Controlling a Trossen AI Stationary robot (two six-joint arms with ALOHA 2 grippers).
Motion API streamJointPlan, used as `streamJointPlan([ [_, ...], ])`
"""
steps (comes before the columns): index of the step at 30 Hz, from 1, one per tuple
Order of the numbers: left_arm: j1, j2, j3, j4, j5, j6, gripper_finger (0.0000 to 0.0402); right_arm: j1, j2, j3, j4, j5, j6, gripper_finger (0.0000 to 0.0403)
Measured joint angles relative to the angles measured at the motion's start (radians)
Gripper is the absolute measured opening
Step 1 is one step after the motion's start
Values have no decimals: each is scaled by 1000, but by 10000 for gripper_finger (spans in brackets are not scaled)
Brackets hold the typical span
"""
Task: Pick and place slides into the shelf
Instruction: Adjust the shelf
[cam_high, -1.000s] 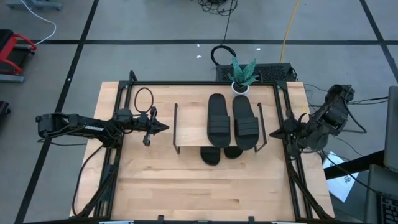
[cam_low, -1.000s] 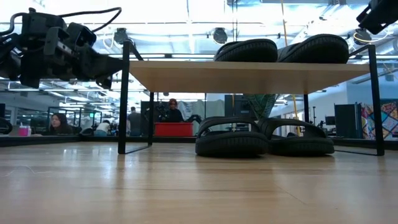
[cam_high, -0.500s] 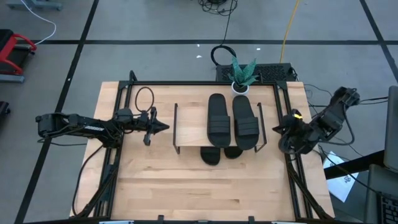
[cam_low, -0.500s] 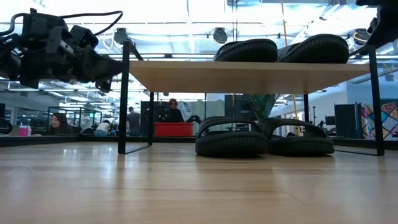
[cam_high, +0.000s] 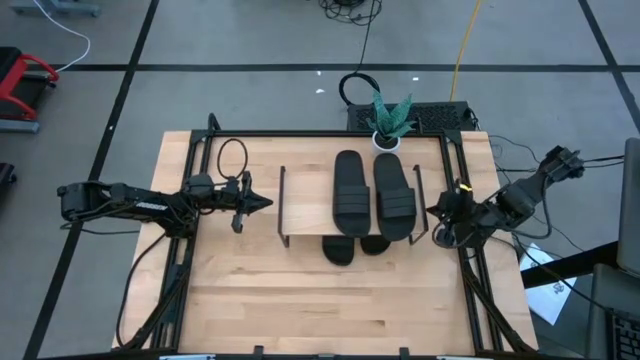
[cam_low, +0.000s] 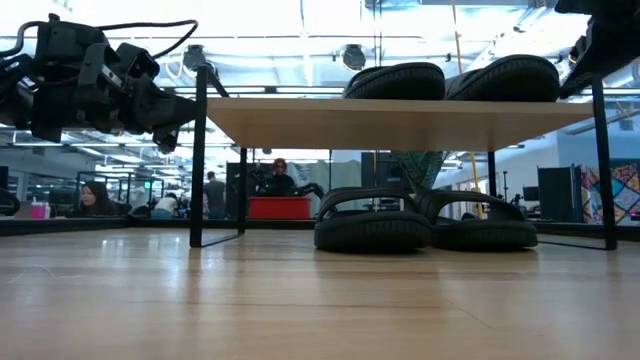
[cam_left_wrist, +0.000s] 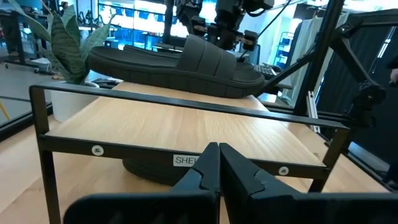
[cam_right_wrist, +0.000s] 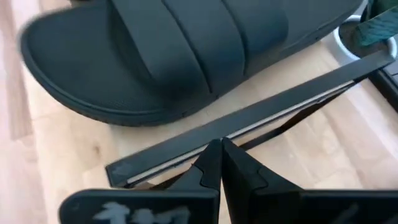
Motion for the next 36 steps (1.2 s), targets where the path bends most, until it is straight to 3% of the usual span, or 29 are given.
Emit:
streamJointPlan([
  [8,0,0,0,-43,-20,-6,5,-72,8,-61,43,-35,-44,0],
  [13,0,0,0,-45,-20,-18,5,-123,13,-76,165,-53,-174,0],
  [21,-29,0,0,-44,-21,-11,5,-282,55,-76,319,-183,-376,0],
  [29,-70,-2,1,-70,-38,-3,5,-406,114,-75,382,-270,-478,0],
  [36,-75,-2,2,-77,-71,-3,5,-424,118,-74,394,-274,-482,0],
])
